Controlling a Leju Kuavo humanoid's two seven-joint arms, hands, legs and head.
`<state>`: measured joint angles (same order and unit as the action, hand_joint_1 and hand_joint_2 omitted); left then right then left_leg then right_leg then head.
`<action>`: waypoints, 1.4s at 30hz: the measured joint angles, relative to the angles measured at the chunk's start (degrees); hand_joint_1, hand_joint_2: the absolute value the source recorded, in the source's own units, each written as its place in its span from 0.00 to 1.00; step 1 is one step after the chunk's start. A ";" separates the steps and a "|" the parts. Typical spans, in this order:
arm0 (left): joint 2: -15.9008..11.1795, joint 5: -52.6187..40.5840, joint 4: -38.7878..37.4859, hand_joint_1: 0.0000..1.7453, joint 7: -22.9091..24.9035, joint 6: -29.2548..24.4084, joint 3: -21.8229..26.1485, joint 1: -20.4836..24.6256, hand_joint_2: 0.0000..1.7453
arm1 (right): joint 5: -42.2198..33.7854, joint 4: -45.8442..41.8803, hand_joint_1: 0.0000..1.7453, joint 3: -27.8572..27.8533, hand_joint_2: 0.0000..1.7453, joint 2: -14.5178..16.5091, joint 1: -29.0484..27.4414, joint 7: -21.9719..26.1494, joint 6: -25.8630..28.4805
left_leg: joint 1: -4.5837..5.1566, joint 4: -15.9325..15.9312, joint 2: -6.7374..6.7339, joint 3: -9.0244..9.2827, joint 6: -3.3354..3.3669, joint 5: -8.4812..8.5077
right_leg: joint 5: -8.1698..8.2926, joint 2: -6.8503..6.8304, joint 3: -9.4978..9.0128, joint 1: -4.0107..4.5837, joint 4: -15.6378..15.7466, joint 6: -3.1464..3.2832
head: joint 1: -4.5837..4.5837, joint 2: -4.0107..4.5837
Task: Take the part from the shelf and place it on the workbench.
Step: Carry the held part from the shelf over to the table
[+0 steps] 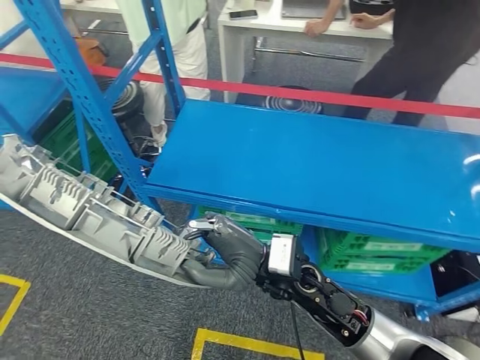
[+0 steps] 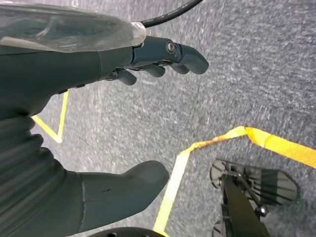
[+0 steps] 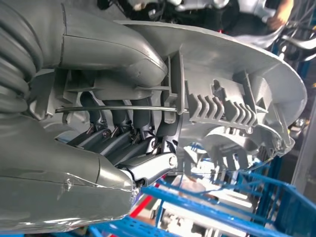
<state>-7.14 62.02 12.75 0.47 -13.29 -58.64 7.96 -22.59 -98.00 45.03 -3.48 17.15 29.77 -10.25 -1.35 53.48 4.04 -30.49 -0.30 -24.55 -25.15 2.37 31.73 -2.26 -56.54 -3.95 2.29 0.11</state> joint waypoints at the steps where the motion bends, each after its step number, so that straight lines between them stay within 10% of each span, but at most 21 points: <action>1: -0.09 -0.01 -0.01 0.00 -0.04 0.00 0.00 -0.01 1.00 | -0.02 0.02 1.00 0.00 1.00 0.02 -0.02 0.03 0.00 | -0.07 0.25 0.43 -0.25 -0.46 -0.09 | 0.00 0.40 -0.57 0.08 1.17 0.36 | 0.00 0.00; 5: -0.19 -0.02 -0.01 0.00 -0.12 0.00 0.00 -0.35 1.00 | -0.04 0.04 1.00 0.00 1.00 0.17 -0.02 0.07 -0.04 | -0.56 1.35 0.22 -1.21 -1.74 -0.71 | -0.06 -1.16 -0.38 0.63 1.06 2.53 | -0.90 0.00; 9: -0.21 -0.02 -0.01 0.00 -0.12 0.00 0.00 -0.19 1.00 | -0.05 0.13 1.00 -0.01 1.00 0.31 -0.08 0.09 0.01 | -0.38 15.77 -3.25 -8.27 -1.82 -7.44 | -0.20 -3.42 -0.38 1.31 1.16 3.59 | -1.93 0.00; 11: -0.21 0.05 -0.01 0.00 -0.12 -0.01 0.00 -0.30 1.00 | -0.11 0.27 1.00 -0.01 1.00 0.31 -0.10 0.09 -0.02 | -0.14 18.30 -3.46 -9.76 -1.44 -7.45 | -0.35 -4.52 -0.45 1.70 1.16 3.81 | -1.97 0.00; 15: -0.45 0.50 -0.01 0.00 -0.47 -0.13 0.00 -0.22 1.00 | -0.28 0.34 1.00 0.00 1.00 0.54 -0.04 0.14 -0.64 | 1.54 3.77 -6.65 -2.65 0.63 -0.81 | -0.70 -6.50 -0.94 2.21 1.15 3.71 | -1.98 0.00; 19: -0.82 1.14 -0.01 0.00 -0.97 -0.45 0.01 -0.42 1.00 | -0.29 0.39 1.00 0.00 1.00 1.10 0.21 0.27 -1.49 | 2.04 0.67 -6.04 -1.55 1.41 0.18 | -1.15 -7.98 -1.30 2.32 1.20 2.82 | -1.92 0.00; 23: -0.92 1.68 -0.01 0.00 -1.23 -0.61 0.02 -0.79 1.00 | -0.34 0.51 1.00 0.02 1.00 1.46 0.57 0.48 -2.35 | 1.27 -0.14 -4.36 -0.91 1.97 0.73 | -4.50 -4.19 0.42 2.16 -3.65 1.96 | -1.51 0.00; 27: -0.92 1.73 -0.01 0.00 -1.32 -0.62 0.02 -0.79 1.00 | -0.36 0.56 1.00 0.01 1.00 1.46 0.60 0.52 -2.46 | 1.25 -0.14 -4.11 -0.92 2.05 0.76 | -5.67 -3.67 1.43 2.11 -5.85 1.88 | -1.29 0.00; 30: -0.91 2.39 -0.01 0.00 -1.61 -1.02 0.04 -1.02 1.00 | -0.35 1.39 1.00 0.06 1.00 1.55 0.65 0.92 -3.24 | 1.18 0.01 -1.45 -0.84 2.00 0.68 | -6.55 -2.74 4.47 1.82 -11.70 1.60 | -0.61 0.00; 33: -0.91 2.88 -0.01 0.00 -1.33 -1.45 0.07 -1.31 1.00 | -0.35 2.26 1.00 0.08 1.00 1.93 1.11 1.26 -3.88 | 1.00 0.62 1.50 -0.91 1.43 0.37 | -1.42 0.12 0.44 1.34 -2.35 1.68 | -0.09 0.00; 37: -1.15 3.20 -0.01 0.00 -1.04 -1.77 0.13 -1.59 1.00 | -0.72 2.87 1.00 0.07 1.00 2.50 1.56 1.60 -4.36 | 0.62 0.81 3.75 -1.86 -0.10 0.59 | -0.74 0.78 -1.10 1.37 1.33 2.80 | -0.34 0.00; 39: -1.23 3.24 -0.01 0.00 -1.06 -1.83 0.13 -1.84 1.00 | -1.02 3.15 1.00 0.07 1.00 2.98 1.92 1.68 -4.56 | 0.61 2.68 1.96 -2.86 -0.67 -0.53 | -0.45 -0.55 -1.43 1.29 1.85 3.56 | -0.73 0.00; 42: -1.33 3.24 -0.01 0.00 -1.08 -1.84 0.13 -1.61 1.00 | -1.19 3.55 1.00 0.04 1.00 3.33 2.10 1.78 -4.58 | 0.66 13.59 -2.62 -8.44 -1.33 -5.62 | -0.42 -2.77 -1.62 1.42 2.18 4.10 | -1.75 0.00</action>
<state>-8.48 65.26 12.74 -0.61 -15.13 -58.51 6.35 -23.79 -94.45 45.06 -0.14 19.25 31.55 -14.83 -0.68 67.07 1.42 -38.92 -1.64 -30.17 -25.57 -0.40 30.11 -0.84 -54.36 0.15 0.55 0.11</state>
